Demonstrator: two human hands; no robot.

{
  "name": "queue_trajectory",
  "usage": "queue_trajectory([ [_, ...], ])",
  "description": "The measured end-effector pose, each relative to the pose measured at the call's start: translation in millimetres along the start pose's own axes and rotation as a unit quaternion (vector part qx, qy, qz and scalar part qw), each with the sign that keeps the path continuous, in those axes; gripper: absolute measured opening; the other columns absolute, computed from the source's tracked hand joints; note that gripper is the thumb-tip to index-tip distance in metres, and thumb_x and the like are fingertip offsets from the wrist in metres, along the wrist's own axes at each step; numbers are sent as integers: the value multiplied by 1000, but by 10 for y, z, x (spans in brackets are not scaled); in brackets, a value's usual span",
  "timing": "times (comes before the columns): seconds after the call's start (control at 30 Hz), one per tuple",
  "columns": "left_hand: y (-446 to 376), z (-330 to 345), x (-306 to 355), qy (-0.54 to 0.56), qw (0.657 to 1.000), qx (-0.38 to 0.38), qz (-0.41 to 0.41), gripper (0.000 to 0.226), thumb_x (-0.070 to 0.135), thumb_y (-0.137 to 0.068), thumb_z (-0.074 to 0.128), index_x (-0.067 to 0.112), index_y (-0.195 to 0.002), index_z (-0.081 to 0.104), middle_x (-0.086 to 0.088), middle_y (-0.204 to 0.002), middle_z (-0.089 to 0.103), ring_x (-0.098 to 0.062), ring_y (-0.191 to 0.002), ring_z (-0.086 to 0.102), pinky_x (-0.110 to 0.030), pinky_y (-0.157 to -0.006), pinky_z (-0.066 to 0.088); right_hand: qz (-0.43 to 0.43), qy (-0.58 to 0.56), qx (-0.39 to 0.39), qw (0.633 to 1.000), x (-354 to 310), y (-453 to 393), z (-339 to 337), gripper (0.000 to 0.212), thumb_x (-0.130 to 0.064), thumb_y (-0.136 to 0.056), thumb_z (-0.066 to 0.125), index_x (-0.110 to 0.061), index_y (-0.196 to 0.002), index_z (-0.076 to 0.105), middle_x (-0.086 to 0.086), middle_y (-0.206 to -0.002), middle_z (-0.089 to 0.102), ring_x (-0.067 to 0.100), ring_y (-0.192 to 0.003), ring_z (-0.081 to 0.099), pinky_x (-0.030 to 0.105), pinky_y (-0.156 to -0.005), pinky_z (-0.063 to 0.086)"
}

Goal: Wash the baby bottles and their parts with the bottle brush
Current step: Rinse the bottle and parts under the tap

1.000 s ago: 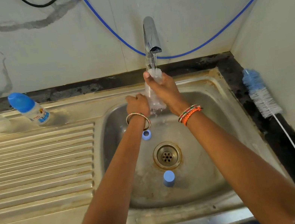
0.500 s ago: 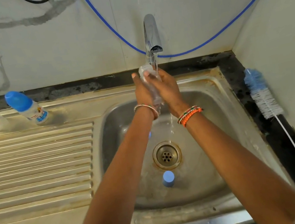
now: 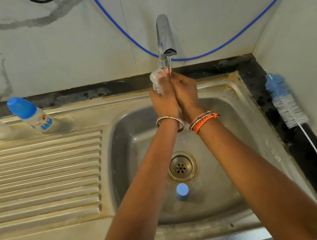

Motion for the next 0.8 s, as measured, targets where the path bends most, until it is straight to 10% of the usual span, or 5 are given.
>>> queue_trajectory([
  [0.1,-68,-18,11,6,1000,-13,2,53,51,-90,52,11,-124,55,-8,-112,64,-19,-96,61,-25,-73,51,27,-18,32,999,-46,4,-47,27,-32,-93,57,-9,-96,71,-5,-75,68,4,-68,63,16,-59,51],
  [0.33,-230,-153,-84,38,994,-90,-55,70,53,-99,10,6,-122,56,-20,-118,62,-30,-110,59,-40,-96,47,86,8,-144,986,50,85,89,28,-42,-98,41,-23,-107,59,0,-102,66,14,-92,65,32,-83,54],
  [0.5,-68,-211,-23,-118,993,24,19,66,51,-100,15,7,-77,59,-8,-71,59,-16,-64,55,-28,-62,41,52,40,-51,997,216,111,46,41,-50,-97,36,-20,-113,59,0,-101,64,17,-95,62,33,-87,51],
  [0.63,-46,-132,-160,-106,994,-39,10,54,55,-94,40,8,-114,57,-8,-99,66,-20,-90,63,-28,-71,50,24,45,-12,999,186,147,48,41,-42,-101,33,-14,-104,63,7,-97,68,22,-91,64,33,-79,51],
  [0.8,-111,-124,-113,66,987,-127,-71,58,59,-95,31,13,-112,61,-10,-97,65,-23,-91,63,-32,-77,51,55,5,-86,995,138,167,93,27,-39,-98,45,-17,-110,58,2,-101,65,9,-87,63,24,-74,52],
])
Point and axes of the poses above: each hand's wrist, its own y-axis away from the middle knuckle, its own z-axis out of the palm, x = y × z, the point moved 6 cm from there along -y, towards the middle knuckle
